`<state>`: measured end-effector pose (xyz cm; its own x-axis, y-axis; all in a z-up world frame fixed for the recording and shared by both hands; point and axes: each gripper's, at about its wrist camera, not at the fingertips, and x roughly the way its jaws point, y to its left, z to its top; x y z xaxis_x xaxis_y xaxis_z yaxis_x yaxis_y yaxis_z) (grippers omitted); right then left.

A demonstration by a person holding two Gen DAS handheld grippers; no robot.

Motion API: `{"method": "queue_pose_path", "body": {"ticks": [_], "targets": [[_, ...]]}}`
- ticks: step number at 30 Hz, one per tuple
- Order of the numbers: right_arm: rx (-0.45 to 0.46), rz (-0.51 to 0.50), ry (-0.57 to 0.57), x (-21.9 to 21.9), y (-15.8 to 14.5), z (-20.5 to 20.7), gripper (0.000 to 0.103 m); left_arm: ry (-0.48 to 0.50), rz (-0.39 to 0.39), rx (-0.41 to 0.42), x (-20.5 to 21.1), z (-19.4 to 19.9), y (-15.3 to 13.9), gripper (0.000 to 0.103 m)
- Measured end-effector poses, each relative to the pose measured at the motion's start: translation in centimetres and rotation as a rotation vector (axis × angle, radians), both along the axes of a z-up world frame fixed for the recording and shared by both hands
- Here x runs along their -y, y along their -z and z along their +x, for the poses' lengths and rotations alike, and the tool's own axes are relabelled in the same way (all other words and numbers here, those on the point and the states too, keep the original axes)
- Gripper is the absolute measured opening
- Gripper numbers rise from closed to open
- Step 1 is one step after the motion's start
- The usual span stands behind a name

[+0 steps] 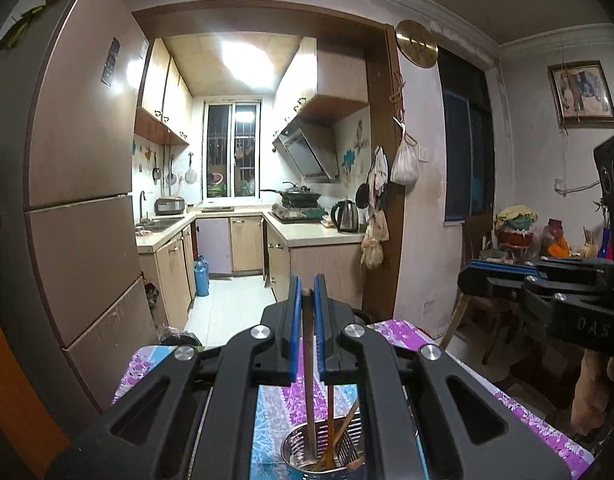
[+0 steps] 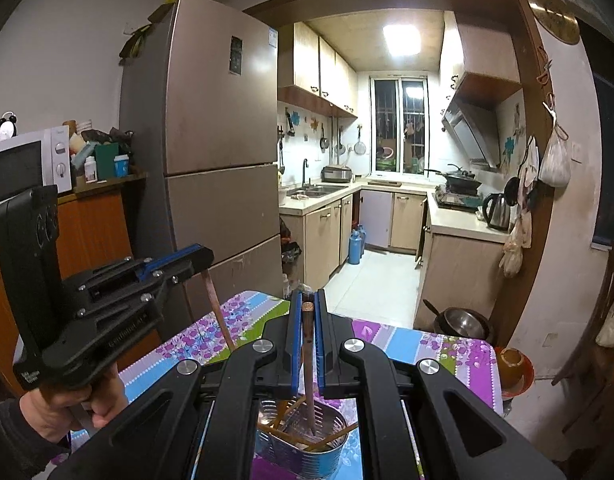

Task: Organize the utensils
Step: 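Carry both chopsticks over the teal holder and open both grippers to drop them, then move both open grippers back down to the remaining chopsticks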

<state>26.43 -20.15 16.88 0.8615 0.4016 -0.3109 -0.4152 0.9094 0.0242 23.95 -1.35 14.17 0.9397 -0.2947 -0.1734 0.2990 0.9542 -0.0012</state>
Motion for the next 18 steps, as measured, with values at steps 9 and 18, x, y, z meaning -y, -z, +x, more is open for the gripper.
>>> {"method": "queue_pose_path", "body": {"ticks": [9,18], "targets": [[-0.030,-0.005,-0.015,-0.6,1.4,0.6,0.008,0.007,0.004,-0.017,0.2,0.7,0.4,0.005],[-0.002,0.005,0.001,0.0,0.6,-0.7,0.008,-0.014,0.001,-0.010,-0.1,0.2,-0.2,0.006]]}}
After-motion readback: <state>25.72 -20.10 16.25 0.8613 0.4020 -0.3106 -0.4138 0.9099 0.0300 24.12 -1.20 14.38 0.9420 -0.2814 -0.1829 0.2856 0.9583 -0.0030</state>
